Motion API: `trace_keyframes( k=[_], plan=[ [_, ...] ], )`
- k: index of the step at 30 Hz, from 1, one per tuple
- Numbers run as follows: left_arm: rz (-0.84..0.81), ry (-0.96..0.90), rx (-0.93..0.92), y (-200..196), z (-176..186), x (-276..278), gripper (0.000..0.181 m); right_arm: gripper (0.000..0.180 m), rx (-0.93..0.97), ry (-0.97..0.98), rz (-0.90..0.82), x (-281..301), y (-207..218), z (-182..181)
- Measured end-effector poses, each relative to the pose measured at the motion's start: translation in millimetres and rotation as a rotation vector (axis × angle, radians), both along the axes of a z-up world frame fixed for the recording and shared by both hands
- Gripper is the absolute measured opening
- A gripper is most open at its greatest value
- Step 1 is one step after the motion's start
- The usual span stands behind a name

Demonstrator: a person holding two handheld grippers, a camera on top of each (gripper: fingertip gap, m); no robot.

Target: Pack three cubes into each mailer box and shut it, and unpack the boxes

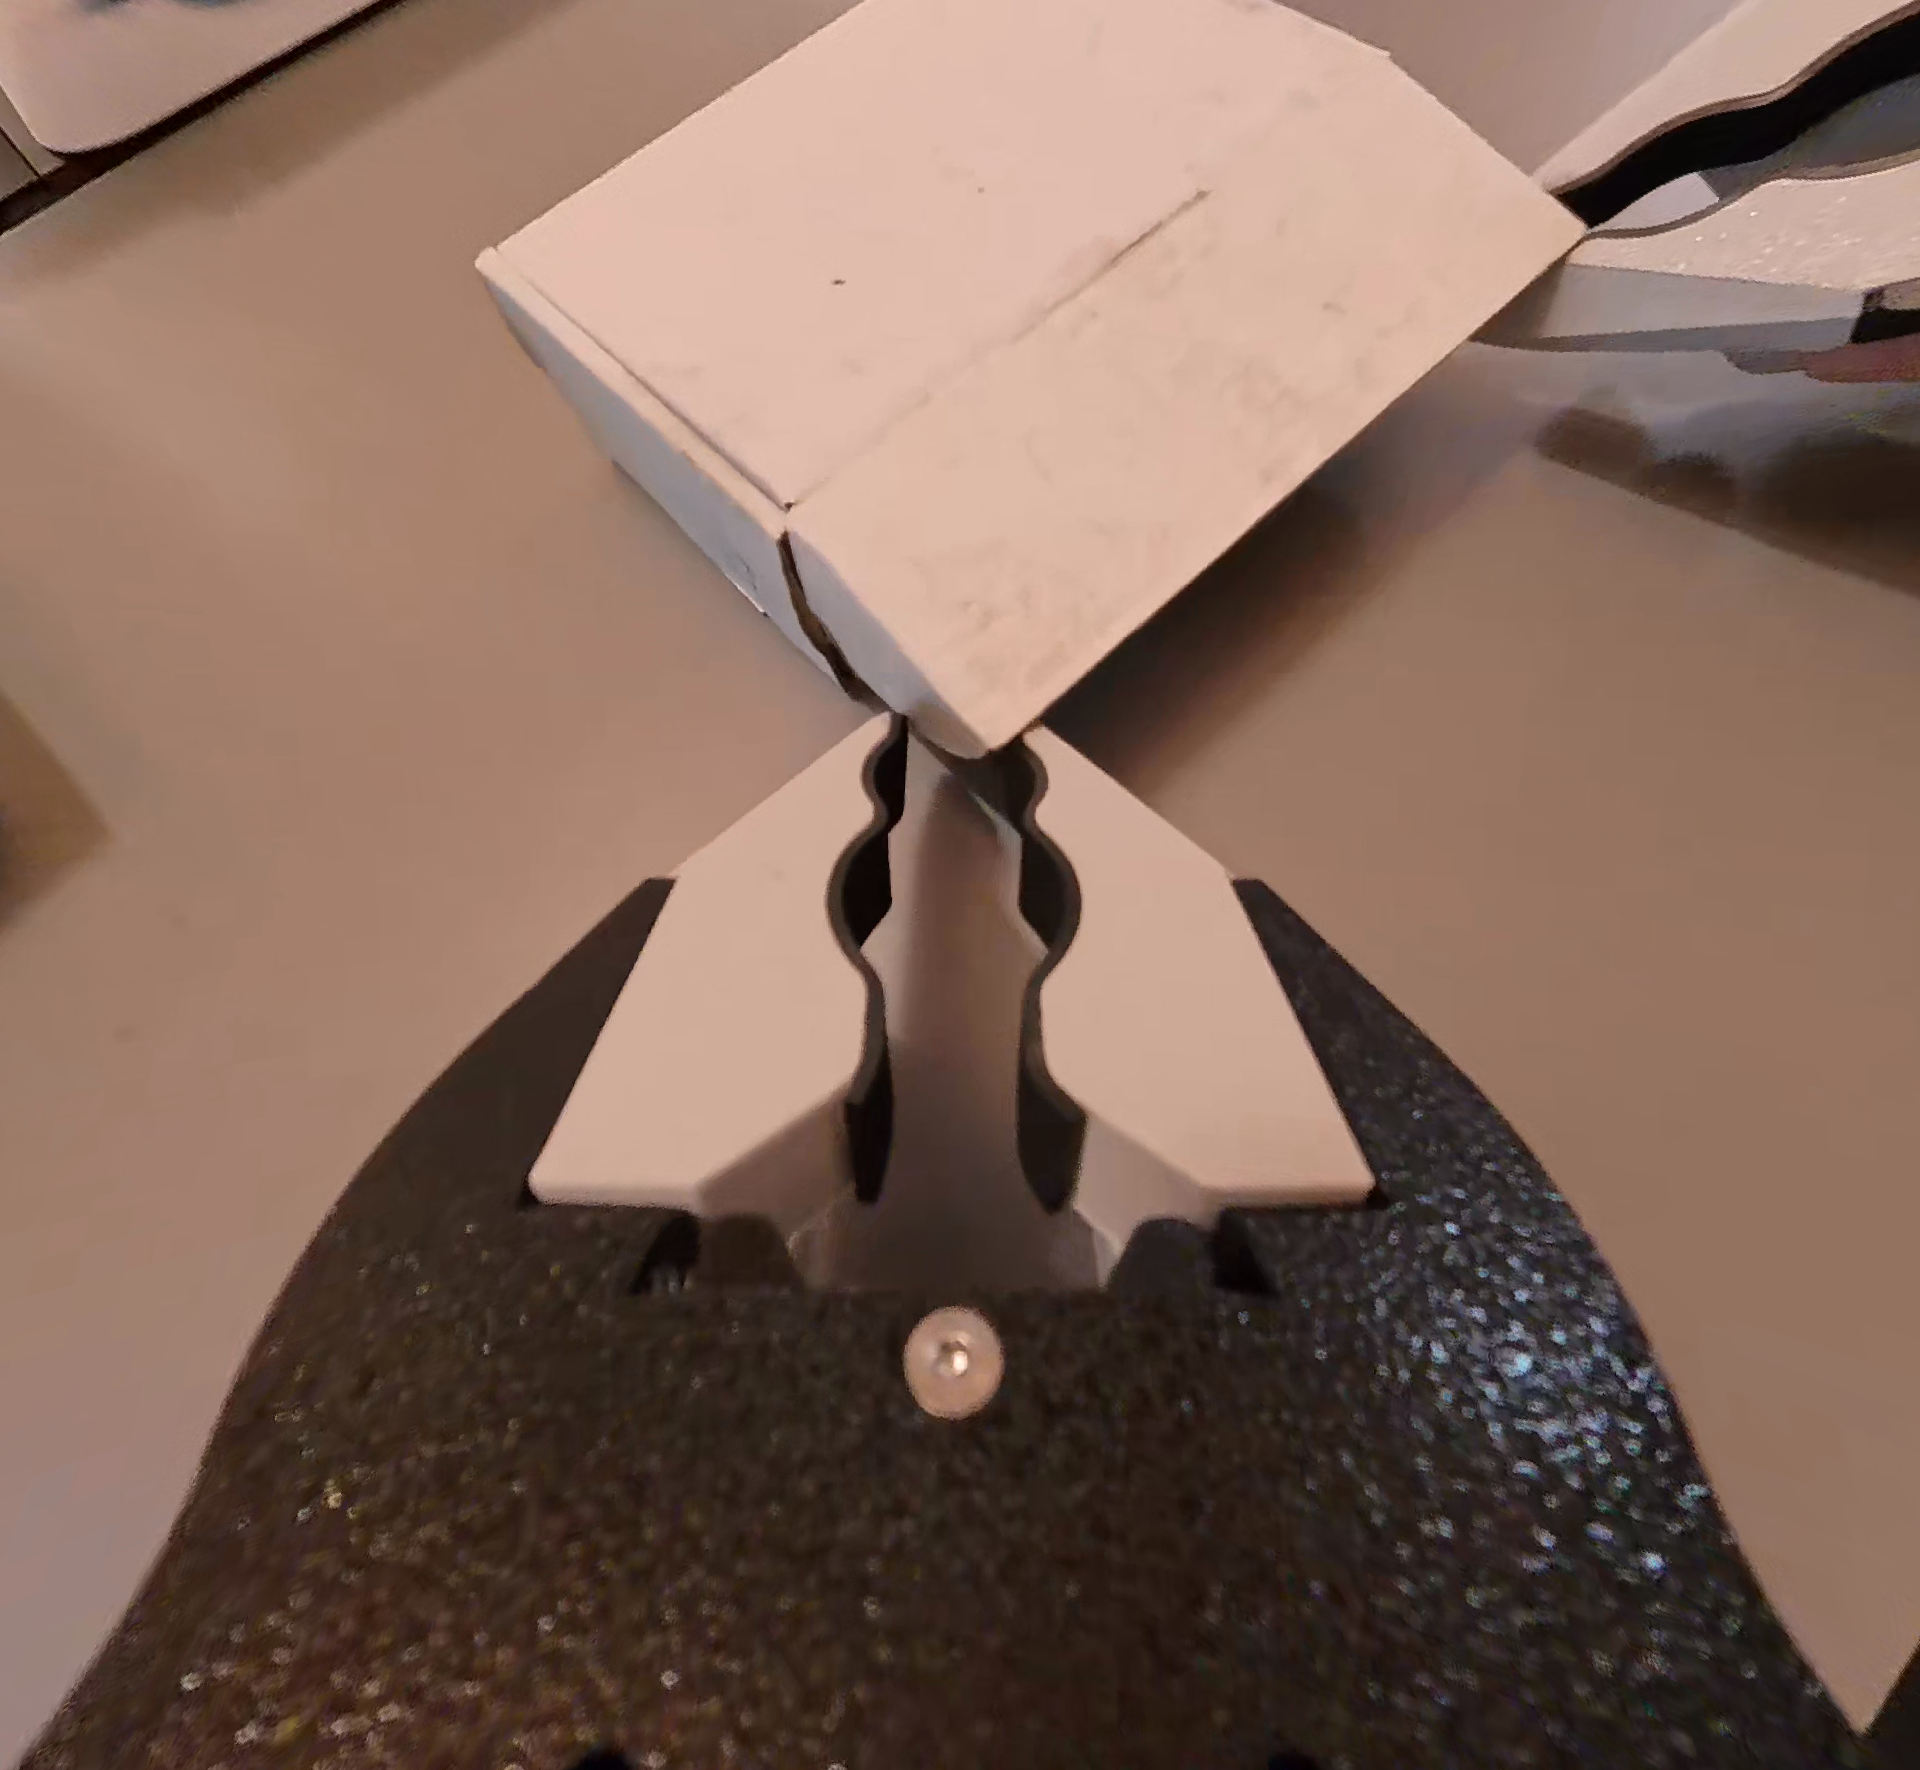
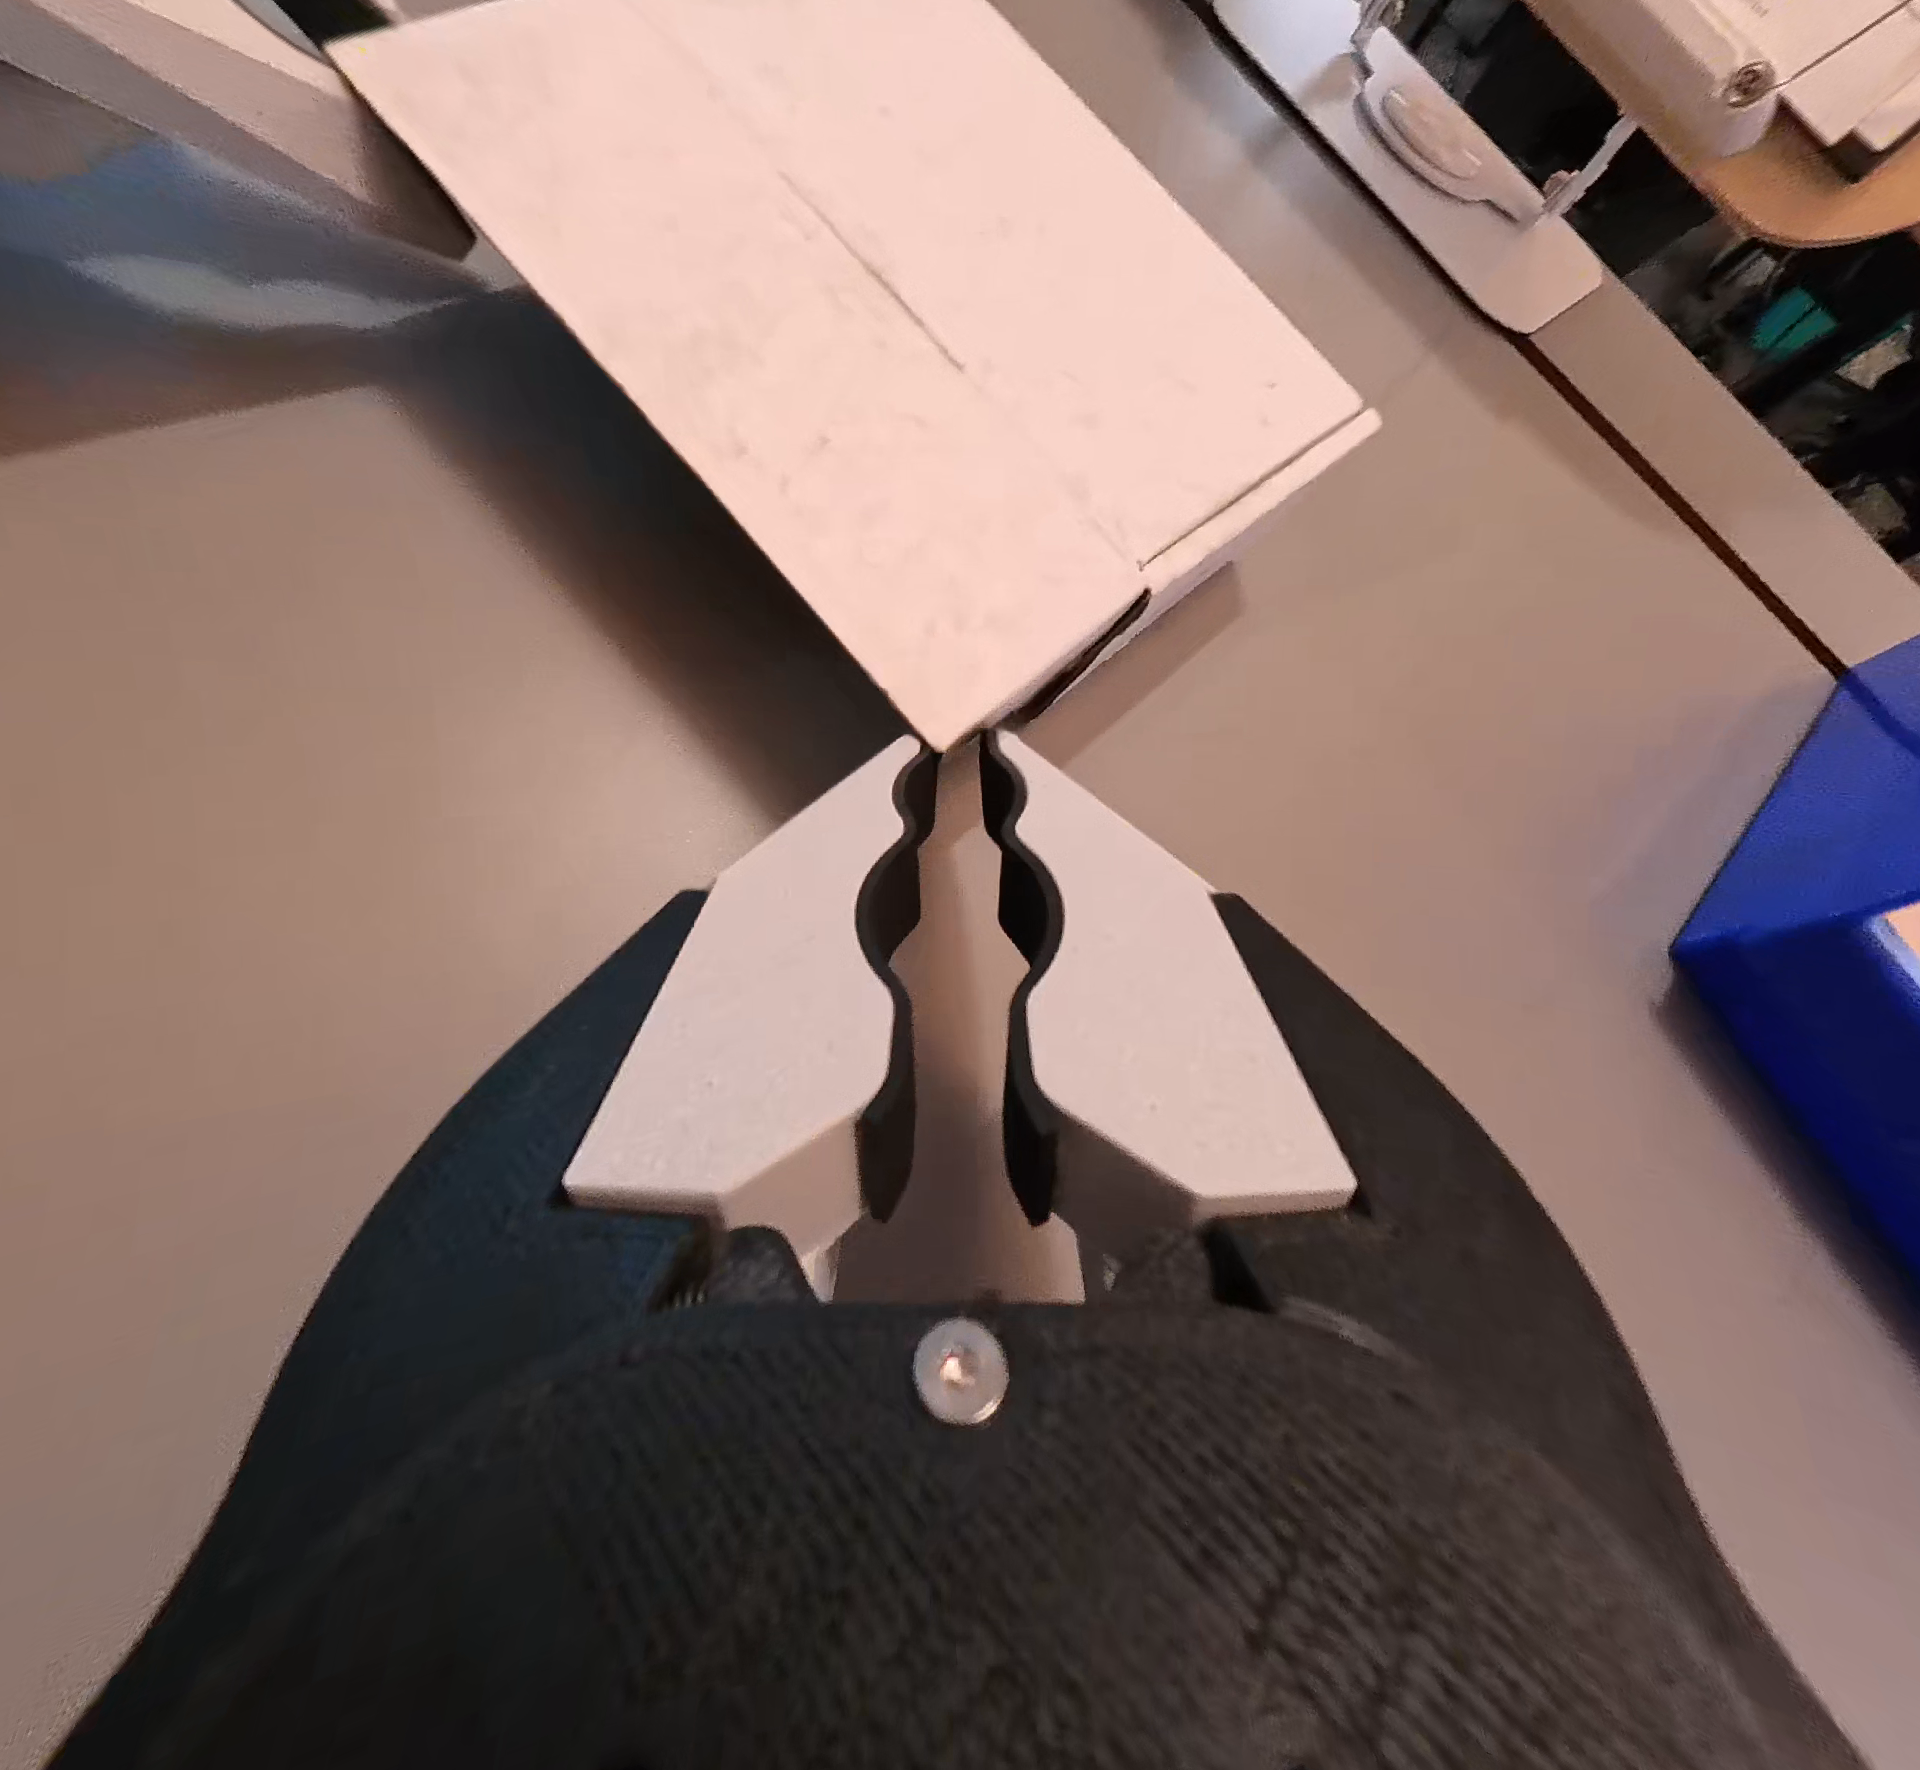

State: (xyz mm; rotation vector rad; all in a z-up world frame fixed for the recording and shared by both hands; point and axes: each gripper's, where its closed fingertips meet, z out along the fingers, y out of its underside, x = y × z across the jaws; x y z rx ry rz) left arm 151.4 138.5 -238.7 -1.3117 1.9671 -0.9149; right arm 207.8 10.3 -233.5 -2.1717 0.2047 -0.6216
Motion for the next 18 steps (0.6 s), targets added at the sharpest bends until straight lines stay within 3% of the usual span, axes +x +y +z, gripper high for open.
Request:
trace_keyframes(
  k=[4, 11, 13, 18],
  plan=[
    [-0.053, 0.019, -0.023, -4, -2, 0, 0.033, 0.012, 0.006, 0.033, 0.029, -4, 5, -2],
    [-0.149, 0.045, -0.208, -3, 10, -9, 0.064, 0.053, 0.081, 0.194, 0.083, -16, -5, 14],
    [-0.167, 0.005, -0.238, 1, 19, -11, 0.069, 0.064, 0.141, 0.287, 0.096, -19, -9, 25],
    [-0.166, -0.034, -0.344, 14, 34, -4, 0.071, 0.067, 0.222, 0.431, 0.027, 0, -15, 31]
  ],
)
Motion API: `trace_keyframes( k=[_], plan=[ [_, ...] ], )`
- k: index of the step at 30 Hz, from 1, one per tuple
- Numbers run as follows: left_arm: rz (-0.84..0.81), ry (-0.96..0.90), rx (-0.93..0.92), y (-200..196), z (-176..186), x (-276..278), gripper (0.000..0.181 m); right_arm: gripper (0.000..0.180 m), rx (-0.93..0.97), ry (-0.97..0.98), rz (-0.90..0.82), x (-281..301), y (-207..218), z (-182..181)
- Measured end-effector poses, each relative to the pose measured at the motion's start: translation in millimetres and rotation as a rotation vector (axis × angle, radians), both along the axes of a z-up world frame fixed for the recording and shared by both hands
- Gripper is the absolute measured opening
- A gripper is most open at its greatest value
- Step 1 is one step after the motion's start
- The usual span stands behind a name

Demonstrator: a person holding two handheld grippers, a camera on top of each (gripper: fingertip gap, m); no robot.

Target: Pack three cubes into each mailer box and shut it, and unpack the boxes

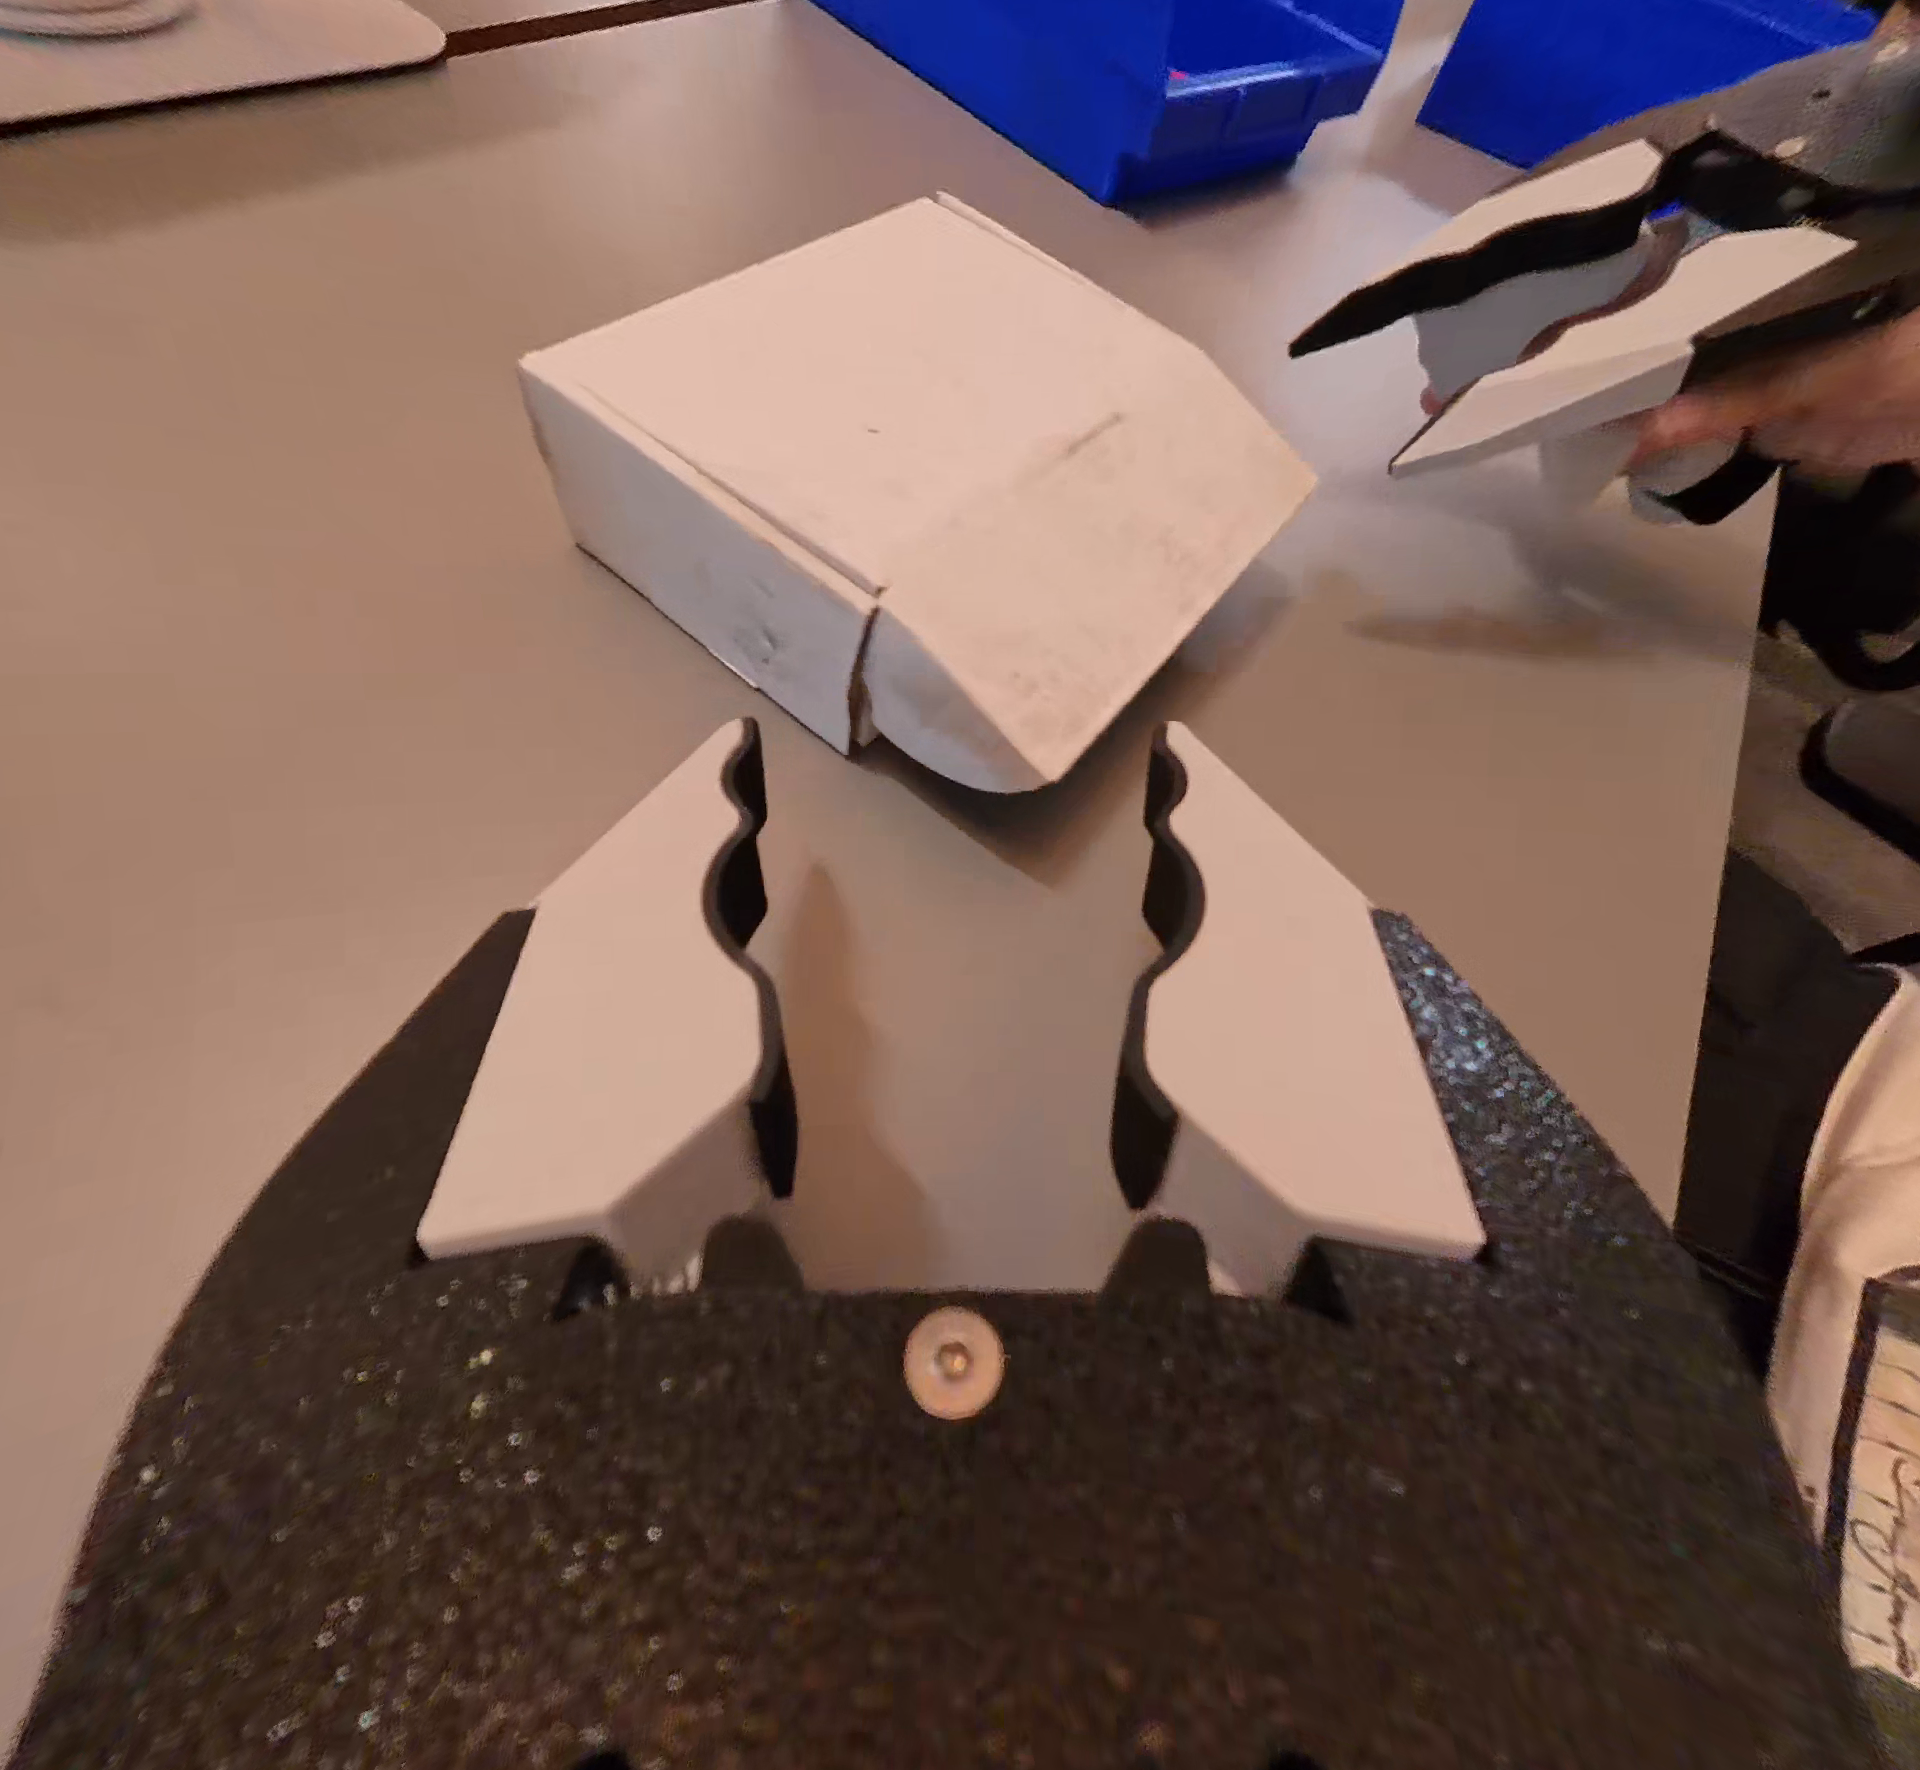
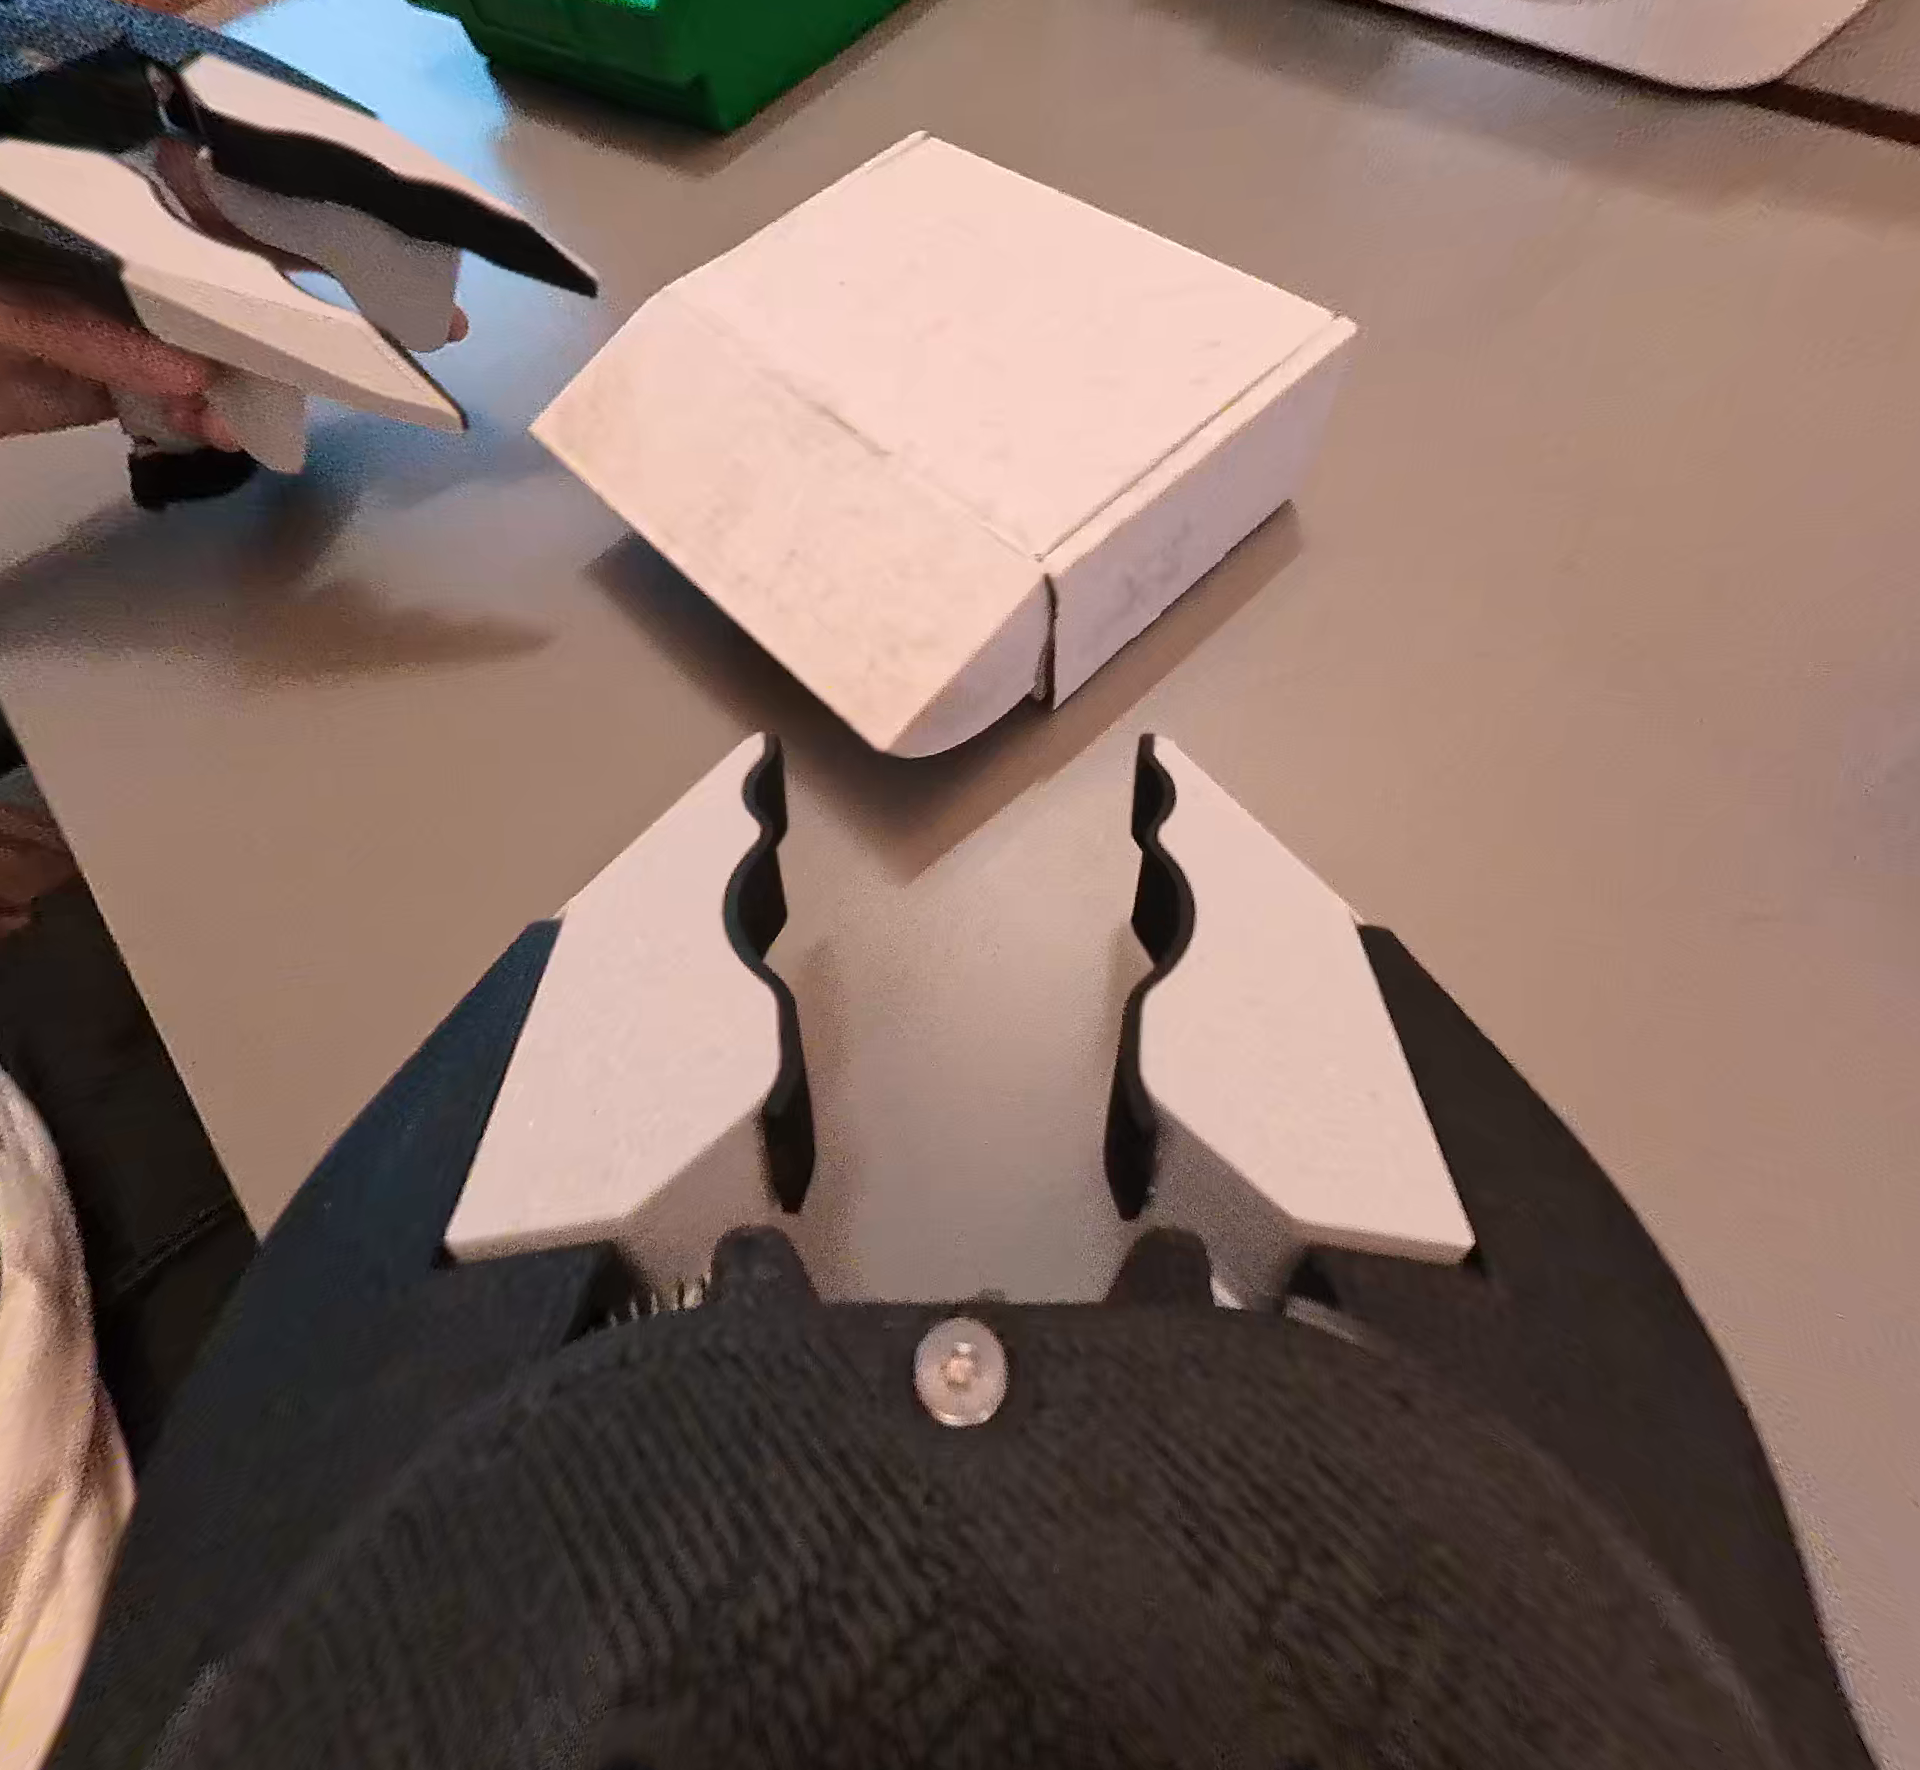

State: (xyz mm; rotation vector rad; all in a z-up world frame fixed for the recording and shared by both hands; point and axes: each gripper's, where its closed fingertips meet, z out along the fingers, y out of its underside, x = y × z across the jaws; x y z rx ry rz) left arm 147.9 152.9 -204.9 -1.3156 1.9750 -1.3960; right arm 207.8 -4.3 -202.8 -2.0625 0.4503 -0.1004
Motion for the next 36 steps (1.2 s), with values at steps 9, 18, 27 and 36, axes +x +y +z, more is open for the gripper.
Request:
trace_keyframes(
  k=[9, 18, 27, 36],
  plan=[
    [-0.115, 0.024, -0.068, 0, 3, 20, 0.086, 0.071, 0.049, 0.169, 0.119, 12, 22, -7],
    [-0.325, 0.082, -0.044, -9, -5, 41, 0.086, 0.071, 0.004, 0.218, 0.323, 21, 27, -24],
    [-0.415, 0.052, 0.079, -5, -23, 46, 0.077, 0.063, -0.056, 0.164, 0.401, 21, 35, -27],
    [-0.357, -0.025, 0.248, -1, -30, 56, 0.061, 0.047, -0.15, -0.046, 0.39, 35, 37, -36]
  ],
)
